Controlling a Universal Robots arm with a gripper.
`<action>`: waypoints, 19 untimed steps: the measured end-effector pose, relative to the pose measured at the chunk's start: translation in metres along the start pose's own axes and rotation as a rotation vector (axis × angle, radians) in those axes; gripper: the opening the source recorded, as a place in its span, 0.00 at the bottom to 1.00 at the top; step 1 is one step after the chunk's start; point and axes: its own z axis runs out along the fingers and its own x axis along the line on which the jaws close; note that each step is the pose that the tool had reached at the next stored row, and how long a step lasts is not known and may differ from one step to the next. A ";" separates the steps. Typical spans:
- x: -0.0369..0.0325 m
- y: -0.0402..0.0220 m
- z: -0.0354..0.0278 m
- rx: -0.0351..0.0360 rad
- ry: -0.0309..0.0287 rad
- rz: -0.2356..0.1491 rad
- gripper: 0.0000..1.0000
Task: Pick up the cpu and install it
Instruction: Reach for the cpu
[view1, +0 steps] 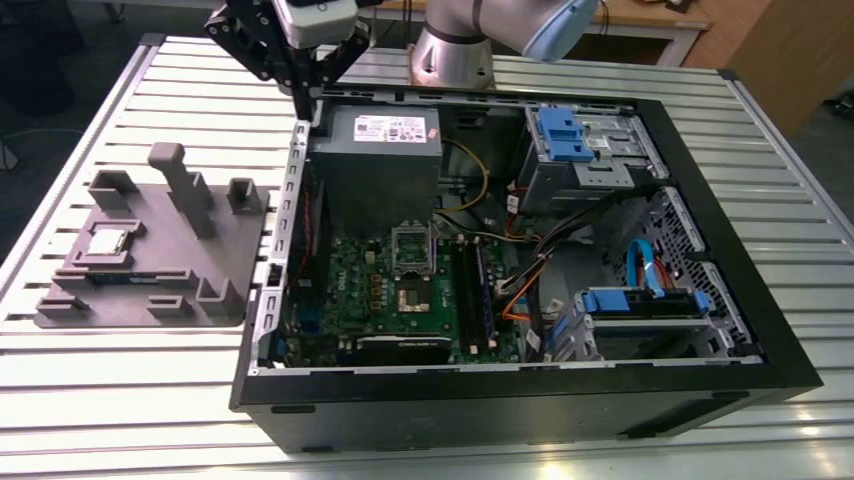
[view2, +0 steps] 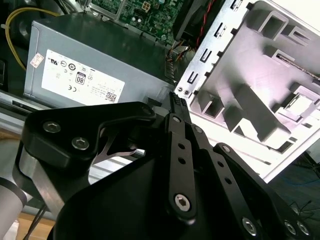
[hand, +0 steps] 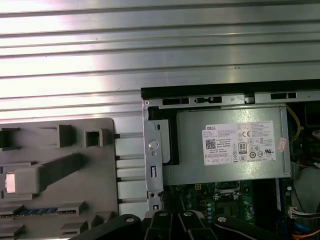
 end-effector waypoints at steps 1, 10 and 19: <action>0.0004 0.0000 0.0000 0.0000 0.0001 0.000 0.10; 0.0029 -0.0002 0.0002 0.0000 0.0000 0.000 0.10; 0.0067 -0.0006 0.0025 0.0000 0.0014 0.000 0.10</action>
